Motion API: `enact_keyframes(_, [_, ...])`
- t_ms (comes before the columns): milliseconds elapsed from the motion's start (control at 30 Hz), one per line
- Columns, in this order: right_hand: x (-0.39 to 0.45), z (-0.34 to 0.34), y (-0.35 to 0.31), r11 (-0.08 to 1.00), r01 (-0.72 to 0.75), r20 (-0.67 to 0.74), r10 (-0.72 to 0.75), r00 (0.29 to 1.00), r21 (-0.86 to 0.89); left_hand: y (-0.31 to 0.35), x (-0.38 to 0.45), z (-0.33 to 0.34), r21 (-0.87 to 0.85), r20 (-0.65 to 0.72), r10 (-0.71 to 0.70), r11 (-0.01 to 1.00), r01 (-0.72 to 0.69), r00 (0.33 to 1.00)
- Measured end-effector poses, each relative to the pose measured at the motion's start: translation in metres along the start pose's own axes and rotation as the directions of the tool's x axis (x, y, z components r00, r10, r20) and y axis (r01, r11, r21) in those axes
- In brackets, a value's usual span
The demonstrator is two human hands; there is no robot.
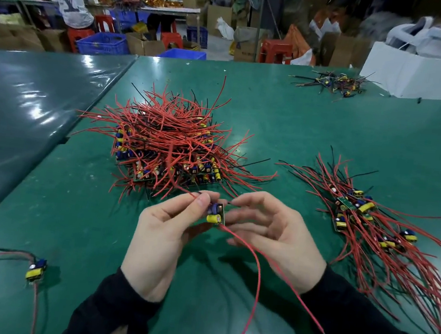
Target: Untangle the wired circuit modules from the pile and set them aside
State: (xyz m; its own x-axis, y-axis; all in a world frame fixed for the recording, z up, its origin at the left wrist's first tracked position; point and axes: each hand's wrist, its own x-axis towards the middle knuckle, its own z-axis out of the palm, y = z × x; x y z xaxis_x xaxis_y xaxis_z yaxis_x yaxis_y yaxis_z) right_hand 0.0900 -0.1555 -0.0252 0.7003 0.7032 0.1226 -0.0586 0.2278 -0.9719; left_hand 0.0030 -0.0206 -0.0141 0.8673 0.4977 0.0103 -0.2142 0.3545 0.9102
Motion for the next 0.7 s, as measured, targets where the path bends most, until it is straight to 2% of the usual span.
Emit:
enact_keyframes(100, [0.010,-0.016,-0.009,0.978,-0.162,-0.075,0.172,0.982,0.129,-0.002,-0.001,0.001,0.259,0.021,0.270,0.928,-0.267,0.962])
enact_keyframes(167, [0.009,-0.014,-0.011,0.959,-0.220,0.000,0.224,0.975,0.179,-0.006,-0.001,0.000,0.404,0.123,0.388,0.821,-0.403,0.913])
enact_keyframes(267, [-0.001,0.001,-0.005,0.977,-0.211,0.188,0.199,0.962,0.042,-0.012,-0.004,0.002,0.529,0.201,0.448,0.699,-0.481,0.871])
enact_keyframes(333, [-0.004,0.005,-0.004,0.984,-0.176,0.208,0.178,0.962,-0.031,-0.013,-0.006,0.004,0.553,0.195,0.436,0.691,-0.466,0.879])
enact_keyframes(400, [-0.004,0.003,-0.007,0.983,-0.120,0.204,0.147,0.968,-0.139,-0.011,-0.005,0.003,0.448,0.161,0.319,0.820,-0.357,0.934])
enact_keyframes(467, [-0.005,0.000,-0.011,0.972,-0.097,0.241,0.149,0.959,-0.216,-0.007,-0.002,-0.002,0.332,0.198,0.153,0.919,-0.213,0.968])
enact_keyframes(600, [-0.011,0.000,-0.015,0.964,-0.119,0.400,0.209,0.892,-0.239,0.007,0.000,-0.011,0.339,0.400,-0.099,0.940,-0.047,0.911])
enact_keyframes(700, [-0.014,-0.002,-0.015,0.959,-0.115,0.455,0.226,0.861,-0.258,0.011,-0.002,-0.014,0.334,0.423,-0.298,0.929,0.159,0.856])
